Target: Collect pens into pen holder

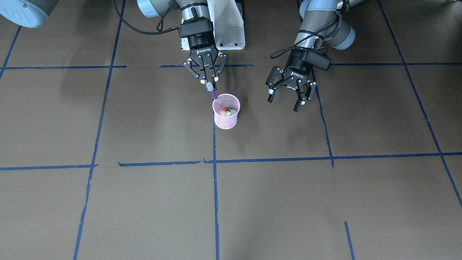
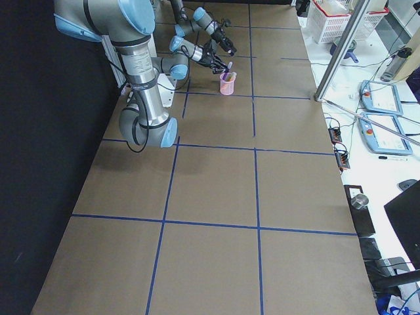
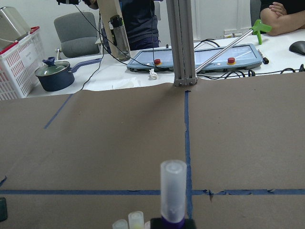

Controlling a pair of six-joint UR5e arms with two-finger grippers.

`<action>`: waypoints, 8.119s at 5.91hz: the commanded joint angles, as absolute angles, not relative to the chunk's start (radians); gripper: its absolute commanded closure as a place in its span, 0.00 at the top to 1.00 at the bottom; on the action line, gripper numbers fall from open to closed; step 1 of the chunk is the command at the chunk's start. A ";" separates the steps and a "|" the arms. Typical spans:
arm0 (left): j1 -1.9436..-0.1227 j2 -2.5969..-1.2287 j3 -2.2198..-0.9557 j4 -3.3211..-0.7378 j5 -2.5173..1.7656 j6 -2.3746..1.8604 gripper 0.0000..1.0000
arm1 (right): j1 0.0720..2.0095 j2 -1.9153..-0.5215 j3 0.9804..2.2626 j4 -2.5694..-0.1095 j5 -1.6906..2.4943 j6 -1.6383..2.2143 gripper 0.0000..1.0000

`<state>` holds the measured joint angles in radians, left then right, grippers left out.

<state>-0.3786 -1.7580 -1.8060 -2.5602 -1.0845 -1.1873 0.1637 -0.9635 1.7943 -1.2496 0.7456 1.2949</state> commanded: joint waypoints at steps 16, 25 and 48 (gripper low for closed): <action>-1.343 -1.595 -1.807 -1.859 -2.120 -0.211 1.00 | 1.220 -1.400 1.751 -1.259 2.284 0.639 0.99; -1.644 -1.467 -1.698 -1.431 -2.296 0.174 1.00 | 1.626 -1.620 1.525 -1.580 2.333 -0.187 1.00; -1.598 -1.454 -1.677 -1.468 -2.338 0.153 1.00 | 1.578 -1.655 1.733 -1.786 2.362 -0.203 1.00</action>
